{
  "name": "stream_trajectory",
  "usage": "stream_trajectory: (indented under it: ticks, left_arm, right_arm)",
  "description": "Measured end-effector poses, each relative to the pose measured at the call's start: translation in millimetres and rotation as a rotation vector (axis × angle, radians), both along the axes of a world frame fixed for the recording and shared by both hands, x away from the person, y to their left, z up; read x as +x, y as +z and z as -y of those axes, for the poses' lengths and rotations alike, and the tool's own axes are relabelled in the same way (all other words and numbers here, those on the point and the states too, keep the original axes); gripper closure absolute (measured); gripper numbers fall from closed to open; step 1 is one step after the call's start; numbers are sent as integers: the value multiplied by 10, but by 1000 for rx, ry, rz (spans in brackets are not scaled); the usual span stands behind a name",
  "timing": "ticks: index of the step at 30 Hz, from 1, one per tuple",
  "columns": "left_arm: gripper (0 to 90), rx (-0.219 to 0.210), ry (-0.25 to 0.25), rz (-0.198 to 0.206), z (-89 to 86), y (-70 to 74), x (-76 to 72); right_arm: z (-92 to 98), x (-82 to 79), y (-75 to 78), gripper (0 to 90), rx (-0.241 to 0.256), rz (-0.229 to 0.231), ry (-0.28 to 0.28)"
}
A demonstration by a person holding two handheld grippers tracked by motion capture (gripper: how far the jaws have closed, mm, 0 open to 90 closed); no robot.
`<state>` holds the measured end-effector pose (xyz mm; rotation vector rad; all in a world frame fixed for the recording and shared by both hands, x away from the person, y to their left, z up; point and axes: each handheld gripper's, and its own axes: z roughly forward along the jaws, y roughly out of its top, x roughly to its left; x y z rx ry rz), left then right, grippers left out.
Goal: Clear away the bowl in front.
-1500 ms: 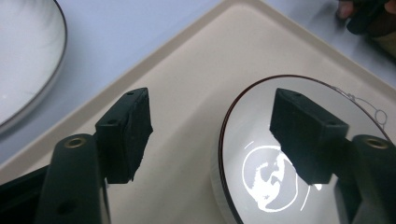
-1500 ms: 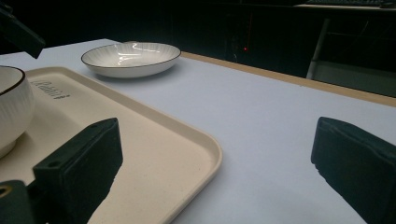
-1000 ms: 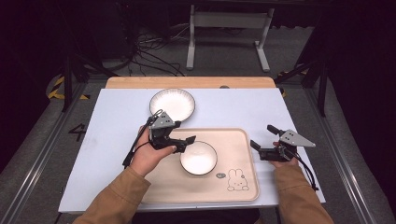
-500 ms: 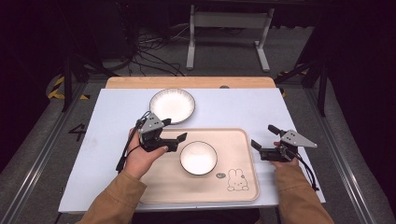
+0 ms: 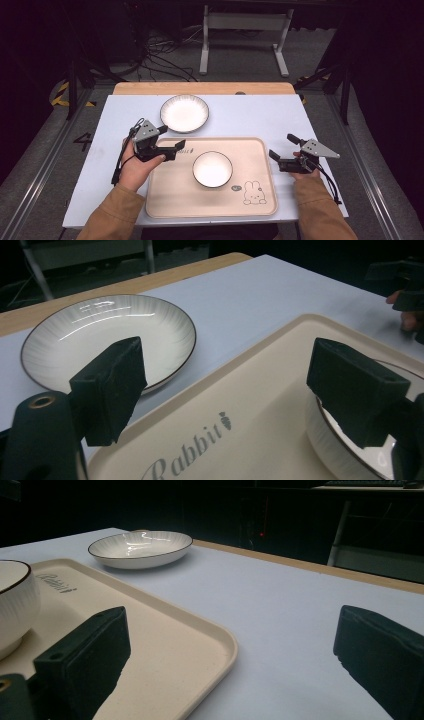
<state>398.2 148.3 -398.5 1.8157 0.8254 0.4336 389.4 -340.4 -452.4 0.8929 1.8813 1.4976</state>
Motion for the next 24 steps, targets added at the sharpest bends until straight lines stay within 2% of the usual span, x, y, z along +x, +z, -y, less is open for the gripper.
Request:
stream_trajectory:
  ticks: [13, 14, 24]
  left_arm:
    - [152, 16, 53, 8, -293, -38, 1]
    - [151, 16, 58, 7, -354, -57, 7]
    - [144, 10, 107, 6, -554, -151, 24]
  right_arm:
    - [6, -1, 3, 24, 2, 0, 0]
    - [7, 0, 2, 24, 3, -1, 0]
    - [9, 1, 2, 24, 4, -2, -1]
